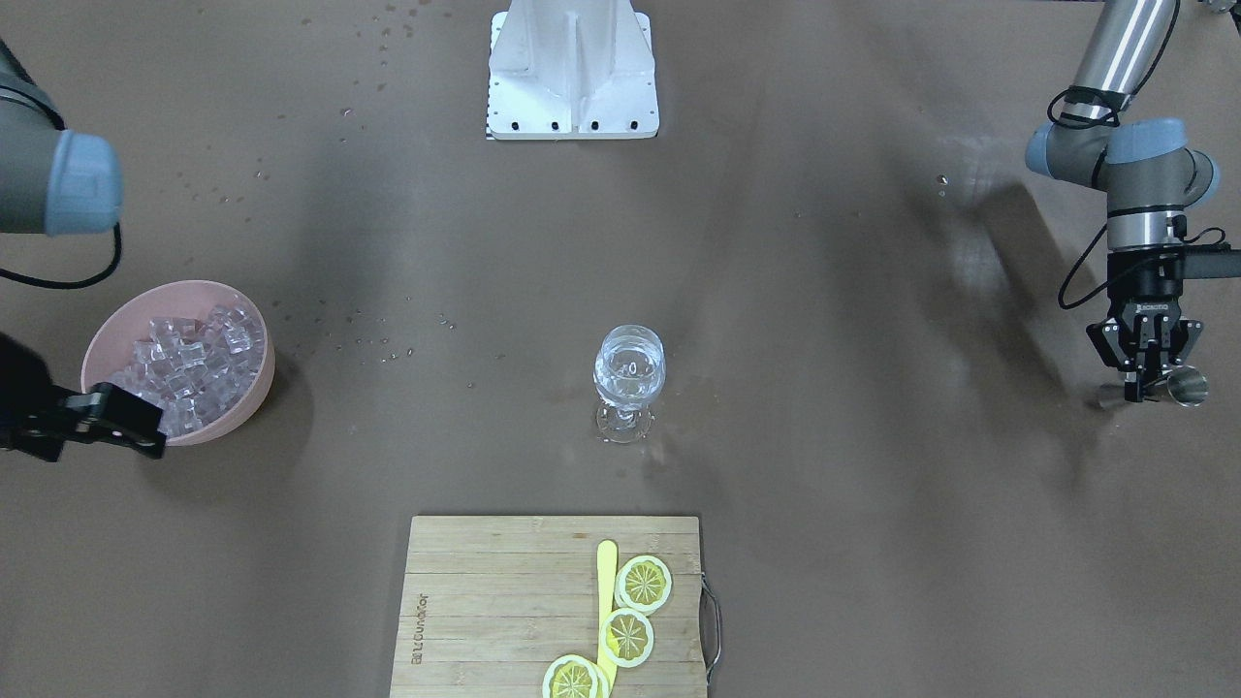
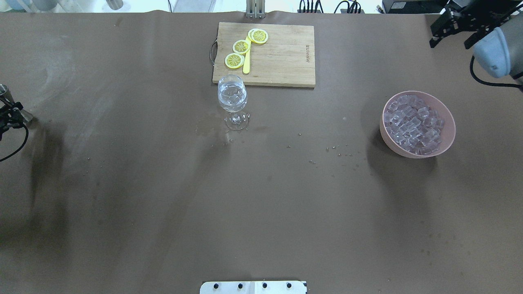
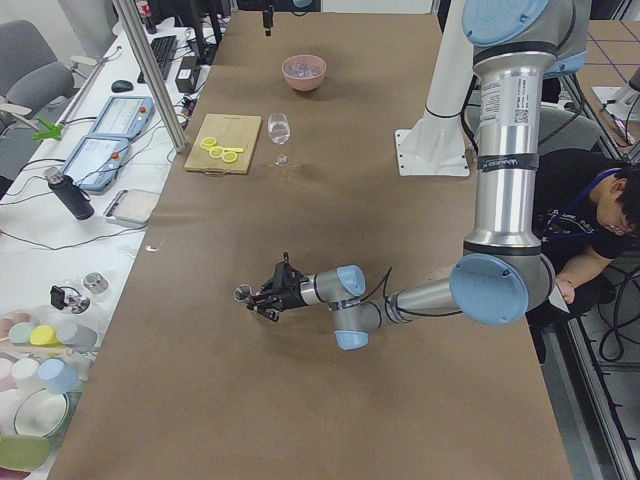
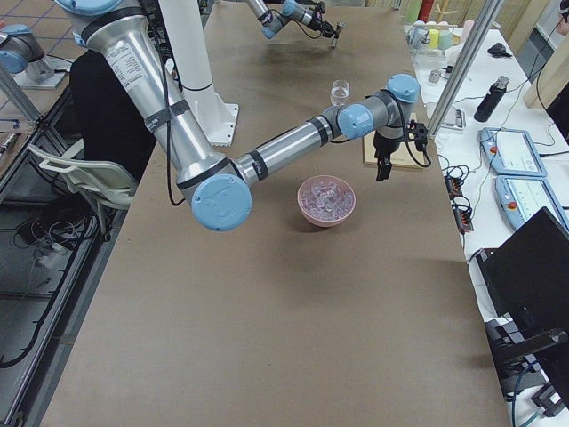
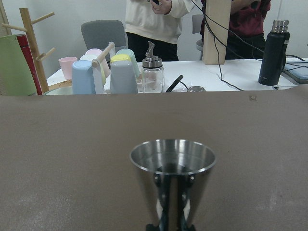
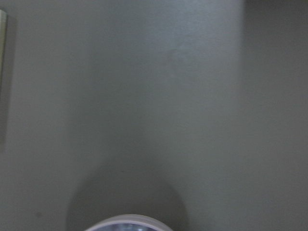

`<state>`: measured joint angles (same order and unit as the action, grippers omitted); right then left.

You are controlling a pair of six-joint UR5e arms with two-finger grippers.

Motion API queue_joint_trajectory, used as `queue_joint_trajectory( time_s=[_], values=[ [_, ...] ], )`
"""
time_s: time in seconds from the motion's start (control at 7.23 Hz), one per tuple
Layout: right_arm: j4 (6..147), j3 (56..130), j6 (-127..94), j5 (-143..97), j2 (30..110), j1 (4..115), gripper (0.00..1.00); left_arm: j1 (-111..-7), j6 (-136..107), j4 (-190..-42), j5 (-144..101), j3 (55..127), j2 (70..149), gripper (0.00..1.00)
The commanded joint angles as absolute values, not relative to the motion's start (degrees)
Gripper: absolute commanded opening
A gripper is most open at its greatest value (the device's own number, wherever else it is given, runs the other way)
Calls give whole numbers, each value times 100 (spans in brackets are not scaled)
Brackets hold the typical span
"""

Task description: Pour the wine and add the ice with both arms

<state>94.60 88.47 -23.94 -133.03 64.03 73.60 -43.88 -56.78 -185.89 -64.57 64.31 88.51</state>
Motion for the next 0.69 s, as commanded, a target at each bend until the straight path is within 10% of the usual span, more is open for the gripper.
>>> queue_joint_trajectory(
  time_s=[0.0,0.55],
  values=[
    [9457,8815,-1445,-13333,7115,7838,100,-4386,-5678,-18589,-6460,6407,8851,13],
    [9440,8509,-28,-13289,7796,8331,100,-4342,-5678,-18589,-6451,6293,8930,14]
  ],
)
